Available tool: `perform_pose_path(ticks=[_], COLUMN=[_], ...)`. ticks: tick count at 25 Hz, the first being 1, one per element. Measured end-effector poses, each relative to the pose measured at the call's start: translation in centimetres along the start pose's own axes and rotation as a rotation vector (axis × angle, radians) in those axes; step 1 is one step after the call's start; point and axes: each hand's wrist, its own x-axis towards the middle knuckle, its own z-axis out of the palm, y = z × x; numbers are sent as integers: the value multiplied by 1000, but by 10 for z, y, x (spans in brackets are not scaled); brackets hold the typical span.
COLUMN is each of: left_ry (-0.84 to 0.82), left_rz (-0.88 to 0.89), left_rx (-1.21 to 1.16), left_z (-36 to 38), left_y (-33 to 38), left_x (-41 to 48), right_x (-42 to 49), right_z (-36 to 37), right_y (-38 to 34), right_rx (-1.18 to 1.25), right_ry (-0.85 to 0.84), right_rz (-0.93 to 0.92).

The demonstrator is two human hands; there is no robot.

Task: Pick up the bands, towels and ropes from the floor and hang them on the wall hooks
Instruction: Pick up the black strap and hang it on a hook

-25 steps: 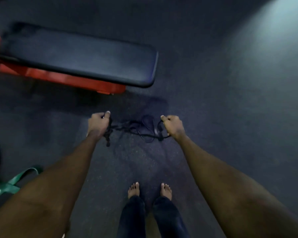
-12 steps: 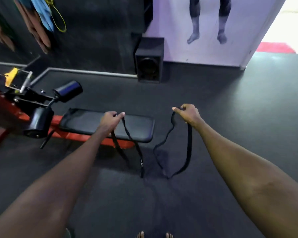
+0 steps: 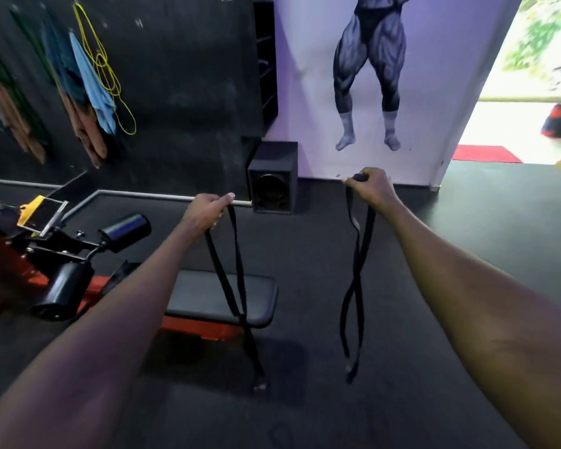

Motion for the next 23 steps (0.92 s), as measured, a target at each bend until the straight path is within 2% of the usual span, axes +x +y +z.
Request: perform_pose_path(ticks=[5, 12, 17, 21, 23], left_ry=[-37, 206, 333, 482, 498], left_rz=[12, 27, 35, 14, 19], left_rx=[-111, -35, 241, 228, 148], left_z=[14, 29, 43, 46, 44], left_y=[35, 86, 113, 132, 137], left_x=[54, 146, 217, 265, 282], right_x=[56, 168, 268, 345, 370], right_z=[-20, -41, -35, -17, -8], right_y=[-12, -5, 14, 13, 6], right_rx=[28, 78, 103, 132, 152], right_ry=[43, 41, -38, -105, -129], right_rz=[-52, -99, -139, -183, -201])
